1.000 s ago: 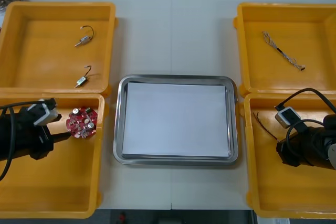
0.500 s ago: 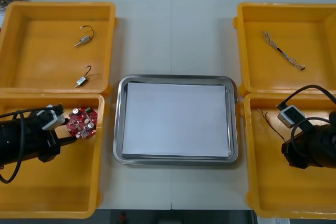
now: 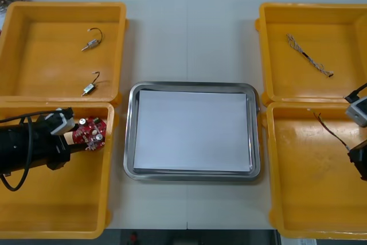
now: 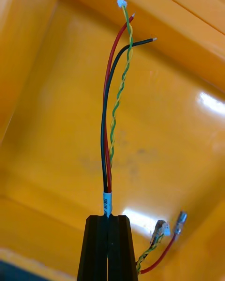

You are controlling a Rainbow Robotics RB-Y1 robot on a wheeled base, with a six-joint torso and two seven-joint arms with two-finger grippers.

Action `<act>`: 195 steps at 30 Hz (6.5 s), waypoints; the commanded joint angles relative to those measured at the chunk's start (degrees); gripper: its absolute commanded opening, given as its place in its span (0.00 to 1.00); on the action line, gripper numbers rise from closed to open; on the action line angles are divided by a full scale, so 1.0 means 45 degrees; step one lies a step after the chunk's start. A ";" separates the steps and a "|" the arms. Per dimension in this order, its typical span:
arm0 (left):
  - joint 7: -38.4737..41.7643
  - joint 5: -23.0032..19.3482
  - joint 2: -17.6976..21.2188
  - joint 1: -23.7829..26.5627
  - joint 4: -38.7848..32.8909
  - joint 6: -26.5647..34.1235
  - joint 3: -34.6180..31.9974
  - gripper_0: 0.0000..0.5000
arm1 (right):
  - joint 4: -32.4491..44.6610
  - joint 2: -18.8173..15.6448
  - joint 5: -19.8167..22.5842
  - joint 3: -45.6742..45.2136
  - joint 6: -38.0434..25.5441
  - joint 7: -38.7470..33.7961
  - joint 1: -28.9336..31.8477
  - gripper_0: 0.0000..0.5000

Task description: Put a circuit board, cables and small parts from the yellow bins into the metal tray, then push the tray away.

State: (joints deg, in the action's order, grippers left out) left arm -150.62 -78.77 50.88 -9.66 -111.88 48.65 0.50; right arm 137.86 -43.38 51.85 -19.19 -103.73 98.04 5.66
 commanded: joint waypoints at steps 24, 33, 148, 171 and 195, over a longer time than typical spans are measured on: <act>0.0796 0.0474 0.0510 0.1561 0.0467 -0.0264 0.1627 1.00 | 0.1181 -0.1786 0.1252 -0.0168 -0.1394 -0.0596 -0.2332 0.00; 0.1128 0.0728 0.0490 0.1757 0.0545 -0.0400 0.2017 1.00 | 0.1181 -0.1942 0.1428 0.0496 -0.1394 -0.0791 -0.2761 0.00; 0.2378 -0.0522 0.0979 0.0858 -0.0412 0.1885 -0.0580 1.00 | 0.1181 -0.1923 0.1877 0.0613 -0.1394 -0.0810 -0.2742 0.00; 0.2163 0.0493 0.0959 0.1288 -0.0451 0.0811 0.1373 1.00 | 0.1181 -0.1942 0.1838 0.0613 -0.1394 -0.0810 -0.2742 0.00; 0.2866 0.1314 0.0901 0.1698 -0.0412 0.0772 0.1822 1.00 | 0.1181 -0.1844 0.1857 0.0613 -0.1394 -0.0810 -0.2742 0.00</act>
State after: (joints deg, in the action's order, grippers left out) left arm -143.20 -73.73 53.42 -3.56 -112.06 52.85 8.06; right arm 141.54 -50.12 59.86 -17.37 -109.80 97.21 -5.91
